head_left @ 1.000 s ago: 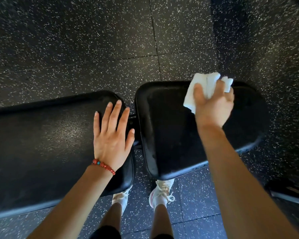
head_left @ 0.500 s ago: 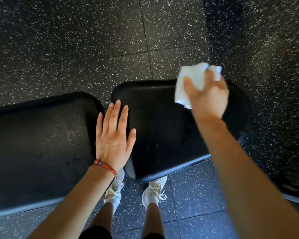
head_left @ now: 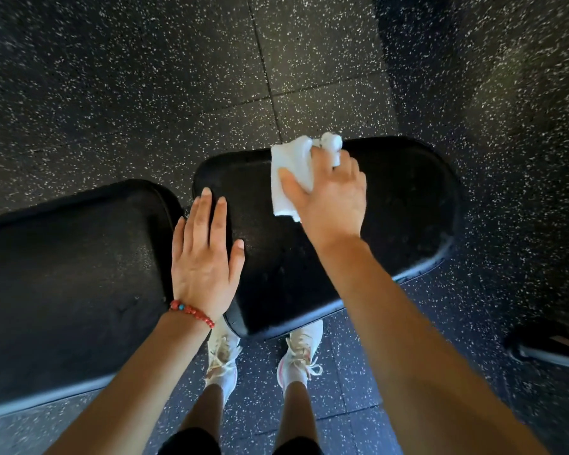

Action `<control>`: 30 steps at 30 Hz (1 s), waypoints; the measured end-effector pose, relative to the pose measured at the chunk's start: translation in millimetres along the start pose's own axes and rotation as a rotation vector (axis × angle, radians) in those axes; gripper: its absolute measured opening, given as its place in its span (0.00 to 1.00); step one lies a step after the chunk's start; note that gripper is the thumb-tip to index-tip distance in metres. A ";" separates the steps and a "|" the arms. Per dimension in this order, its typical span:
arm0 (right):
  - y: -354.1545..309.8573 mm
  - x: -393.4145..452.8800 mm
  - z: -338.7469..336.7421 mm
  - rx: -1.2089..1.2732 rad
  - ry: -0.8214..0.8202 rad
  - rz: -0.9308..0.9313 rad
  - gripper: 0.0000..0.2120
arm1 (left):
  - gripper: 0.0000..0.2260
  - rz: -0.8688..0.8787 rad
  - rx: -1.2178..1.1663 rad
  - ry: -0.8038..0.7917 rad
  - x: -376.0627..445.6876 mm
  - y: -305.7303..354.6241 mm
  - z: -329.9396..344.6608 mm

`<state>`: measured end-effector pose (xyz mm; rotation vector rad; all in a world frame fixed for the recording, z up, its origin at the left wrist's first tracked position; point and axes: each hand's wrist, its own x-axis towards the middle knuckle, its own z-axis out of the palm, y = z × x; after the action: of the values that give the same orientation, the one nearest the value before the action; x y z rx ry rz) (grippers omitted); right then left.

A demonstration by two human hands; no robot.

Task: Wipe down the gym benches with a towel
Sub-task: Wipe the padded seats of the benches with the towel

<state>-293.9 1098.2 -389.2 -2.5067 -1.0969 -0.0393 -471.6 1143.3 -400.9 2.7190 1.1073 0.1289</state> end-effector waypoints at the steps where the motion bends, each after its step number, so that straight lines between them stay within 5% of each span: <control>1: 8.4 -0.3 -2.1 -0.029 0.000 -0.026 0.23 | 0.24 0.006 0.004 -0.001 0.5 -0.5 -0.3; 9: 99.1 -2.8 -48.8 -0.054 0.030 0.481 0.28 | 0.24 0.050 0.025 0.018 0.5 -6.5 0.0; 19: -5.3 -70.6 -7.0 -0.012 0.033 -0.062 0.19 | 0.24 0.158 0.030 0.006 -3.3 -27.1 -9.3; 21: 15.2 -64.8 -12.5 -0.061 0.046 -0.008 0.22 | 0.23 0.170 0.042 0.005 -7.3 -36.6 -14.4; 26: 49.6 -68.4 -31.3 0.004 0.081 0.466 0.26 | 0.22 0.175 0.057 -0.006 -22.5 -63.0 -17.3; 30: 1.4 -96.5 -15.7 -0.006 0.105 0.323 0.24 | 0.22 0.205 0.046 -0.019 -24.2 -66.3 -14.6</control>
<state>-357.5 1024.0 -392.9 -2.6225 -0.6426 -0.0812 -536.3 1174.9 -401.3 2.8631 0.8348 0.1095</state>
